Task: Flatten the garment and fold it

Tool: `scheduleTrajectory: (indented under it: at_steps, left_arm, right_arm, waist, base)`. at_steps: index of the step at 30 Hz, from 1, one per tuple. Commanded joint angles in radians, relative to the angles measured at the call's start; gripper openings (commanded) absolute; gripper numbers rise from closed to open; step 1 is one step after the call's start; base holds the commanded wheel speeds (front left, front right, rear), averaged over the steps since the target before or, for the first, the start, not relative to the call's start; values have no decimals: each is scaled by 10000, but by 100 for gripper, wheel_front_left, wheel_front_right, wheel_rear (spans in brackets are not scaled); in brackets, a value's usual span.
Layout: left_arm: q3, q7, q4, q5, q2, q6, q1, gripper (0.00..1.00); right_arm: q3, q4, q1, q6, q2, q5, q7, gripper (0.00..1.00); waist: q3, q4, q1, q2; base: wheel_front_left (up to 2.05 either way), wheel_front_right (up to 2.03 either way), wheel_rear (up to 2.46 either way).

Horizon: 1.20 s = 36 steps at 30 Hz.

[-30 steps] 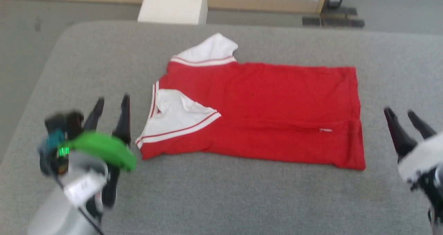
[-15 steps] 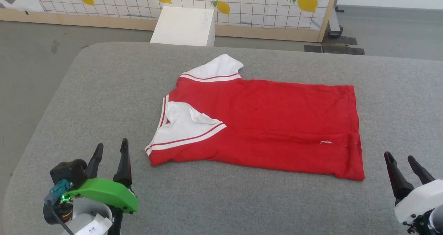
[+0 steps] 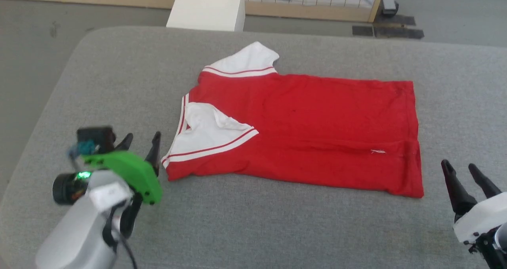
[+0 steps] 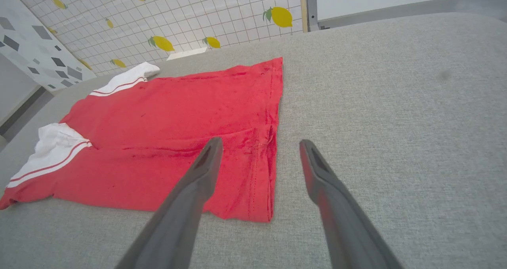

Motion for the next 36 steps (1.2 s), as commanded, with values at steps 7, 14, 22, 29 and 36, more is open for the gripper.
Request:
scheduleTrajectory:
  at_steps: [7, 14, 22, 29, 36]
  left_arm:
    - [-1084, 4483, 1028, -406, 1, 453, -1877, 100]
    - [-1641, 6470, 1653, -425, -70, 886, -2527, 100]
    - [-1773, 7096, 2181, -813, -205, 1026, -2026, 100]
    - [-1360, 6443, 1926, -1161, -199, 938, -1607, 0]
    - [-1001, 5930, 1026, -1187, 53, 1100, -1457, 0]
  right_arm:
    - [62, -165, -488, -13, -73, 75, 156, 100]
    - [145, -230, -800, -13, -103, 109, 181, 100]
    - [393, -261, -1028, -13, -156, 134, 268, 100]
    - [657, -435, -1120, -13, -441, -193, 1185, 100]
    - [604, -779, -1510, -13, -383, -1584, 4447, 100]
  waist:
    - [896, -80, 0, 0]
    - [1411, -330, 0, 0]
    - [1726, -560, 0, 0]
    - [1660, -527, 0, 0]
    - [1567, -444, 0, 0]
  base:
    - [0, 0, 0]
    - [0, 0, 0]
    - [0, 0, 0]
    - [0, 0, 0]
    - [0, 0, 0]
